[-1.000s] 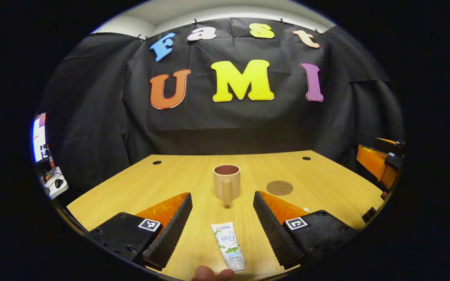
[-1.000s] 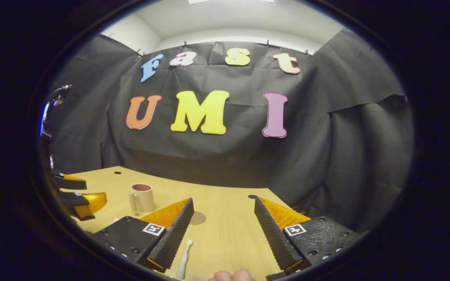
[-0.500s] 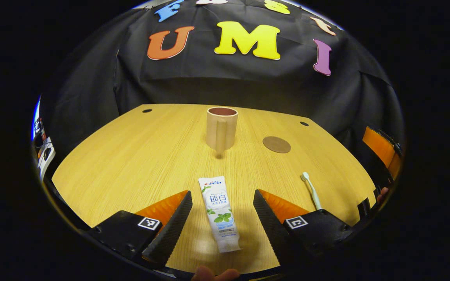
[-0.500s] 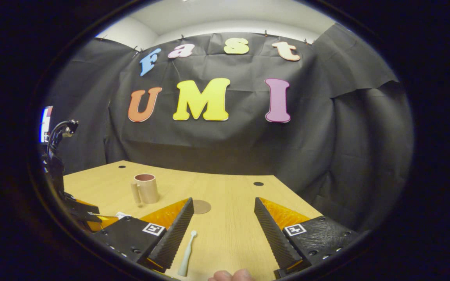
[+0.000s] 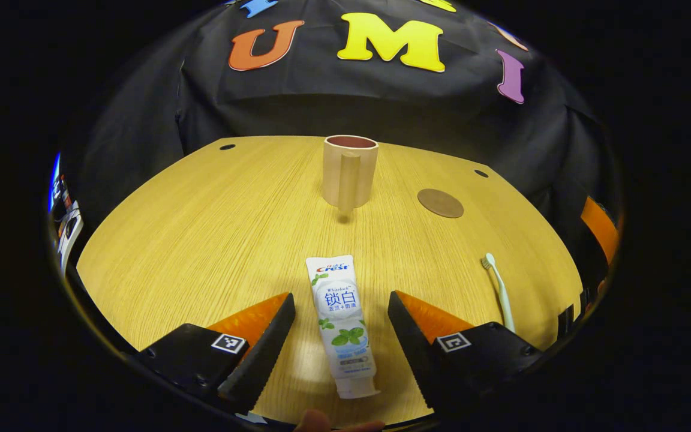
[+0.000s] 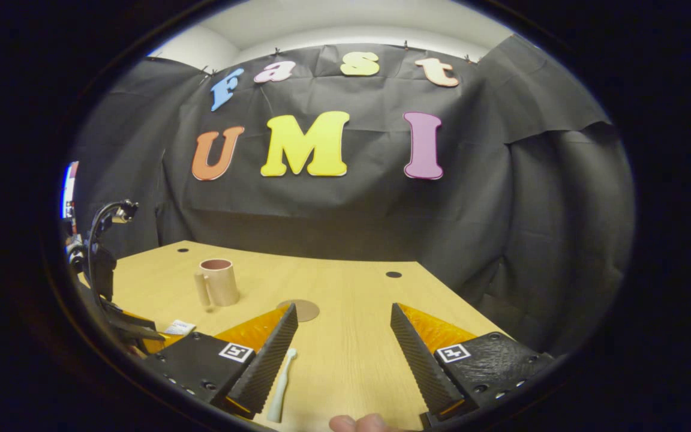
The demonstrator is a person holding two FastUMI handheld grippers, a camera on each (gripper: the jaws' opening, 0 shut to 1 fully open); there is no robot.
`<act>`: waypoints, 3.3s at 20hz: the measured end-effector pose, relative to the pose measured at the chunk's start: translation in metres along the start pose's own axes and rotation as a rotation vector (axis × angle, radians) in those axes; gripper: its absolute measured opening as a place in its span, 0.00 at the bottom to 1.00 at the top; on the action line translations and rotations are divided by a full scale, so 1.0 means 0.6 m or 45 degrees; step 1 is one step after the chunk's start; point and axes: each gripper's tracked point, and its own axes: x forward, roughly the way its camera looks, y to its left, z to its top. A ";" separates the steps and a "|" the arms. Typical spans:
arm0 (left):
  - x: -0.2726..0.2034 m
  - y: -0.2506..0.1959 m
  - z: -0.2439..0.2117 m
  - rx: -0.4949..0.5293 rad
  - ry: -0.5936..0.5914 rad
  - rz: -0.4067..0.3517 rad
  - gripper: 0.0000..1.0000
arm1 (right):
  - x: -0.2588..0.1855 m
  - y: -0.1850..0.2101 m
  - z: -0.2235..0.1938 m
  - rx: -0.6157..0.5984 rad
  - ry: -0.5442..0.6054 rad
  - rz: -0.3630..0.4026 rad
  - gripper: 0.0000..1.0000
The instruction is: Put the toothbrush and toothpaste on the desktop into the cup, then pick up the cup and place it on the coaster on the desktop.
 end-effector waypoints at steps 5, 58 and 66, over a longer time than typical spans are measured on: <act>0.009 -0.006 -0.017 0.023 0.062 0.025 0.89 | 0.008 0.000 -0.009 0.011 0.022 0.002 0.95; -0.083 0.070 0.238 -0.067 -0.526 -0.031 0.41 | 0.075 0.128 -0.234 0.103 0.645 0.078 0.00; -0.030 0.052 0.322 -0.077 -0.584 -0.068 0.40 | 0.062 0.133 -0.191 0.209 0.592 0.224 0.00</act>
